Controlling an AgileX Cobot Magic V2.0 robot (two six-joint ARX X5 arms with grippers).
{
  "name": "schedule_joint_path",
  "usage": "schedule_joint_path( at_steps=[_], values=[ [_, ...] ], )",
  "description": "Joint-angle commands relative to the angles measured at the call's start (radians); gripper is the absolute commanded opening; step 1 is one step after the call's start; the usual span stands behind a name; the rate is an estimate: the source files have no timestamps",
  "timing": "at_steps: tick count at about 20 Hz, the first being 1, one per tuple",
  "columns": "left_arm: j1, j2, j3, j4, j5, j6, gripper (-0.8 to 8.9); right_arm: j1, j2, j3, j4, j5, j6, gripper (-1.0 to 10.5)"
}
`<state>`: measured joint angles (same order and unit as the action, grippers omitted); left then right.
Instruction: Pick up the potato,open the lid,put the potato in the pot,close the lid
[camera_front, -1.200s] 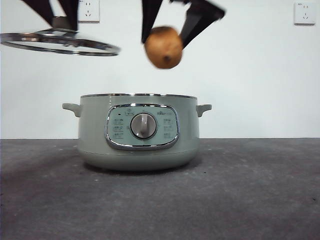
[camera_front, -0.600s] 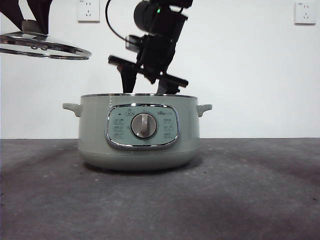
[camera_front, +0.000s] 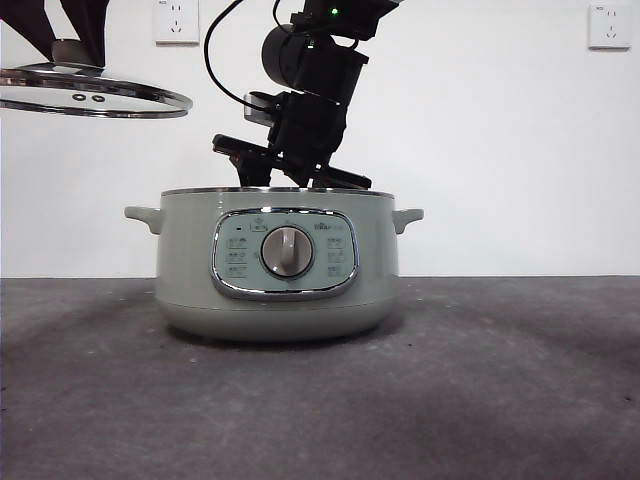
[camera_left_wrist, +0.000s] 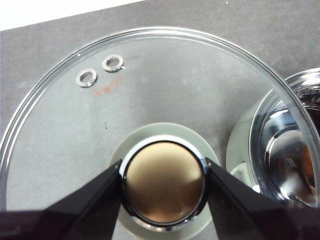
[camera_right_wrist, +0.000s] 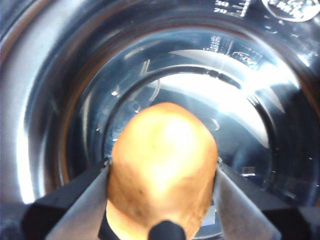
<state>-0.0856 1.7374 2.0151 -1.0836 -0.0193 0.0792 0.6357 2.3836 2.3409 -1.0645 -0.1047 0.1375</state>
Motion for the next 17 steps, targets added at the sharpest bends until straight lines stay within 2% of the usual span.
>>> schedule_joint_path(
  at_steps=[1,3,5,8,9,11,12,14,17],
  values=[
    [0.0,-0.019,0.006,0.035,0.003,0.01,-0.08,0.013,0.021,0.003,0.011,0.0,-0.007,4.9],
    [0.0,-0.019,0.006,0.035,0.039,0.007,-0.08,0.021,0.014,0.006,0.005,0.001,-0.003,4.9],
    [0.0,-0.018,0.006,0.035,0.053,0.006,-0.08,0.028,-0.026,0.007,-0.008,0.042,0.019,4.7],
    [0.0,-0.018,0.006,0.031,0.053,0.003,-0.08,0.05,-0.141,0.007,-0.029,0.095,0.014,4.7],
    [0.0,-0.018,0.006,0.026,0.055,0.002,-0.08,0.053,-0.187,0.007,-0.071,0.137,-0.015,4.1],
    [-0.001,-0.018,0.006,0.026,0.089,-0.002,-0.08,0.052,-0.266,0.007,-0.171,0.204,-0.058,0.6],
    [-0.008,-0.018,0.006,0.026,0.103,-0.004,-0.08,0.051,-0.304,0.007,-0.228,0.227,-0.074,-0.1],
    [-0.027,-0.014,0.006,0.029,0.105,-0.004,-0.08,0.053,-0.384,-0.019,-0.316,0.357,-0.103,-0.1],
    [-0.069,0.001,0.006,0.021,0.105,-0.005,-0.08,0.081,-0.557,-0.177,-0.316,0.322,-0.103,-0.1]
  ],
)
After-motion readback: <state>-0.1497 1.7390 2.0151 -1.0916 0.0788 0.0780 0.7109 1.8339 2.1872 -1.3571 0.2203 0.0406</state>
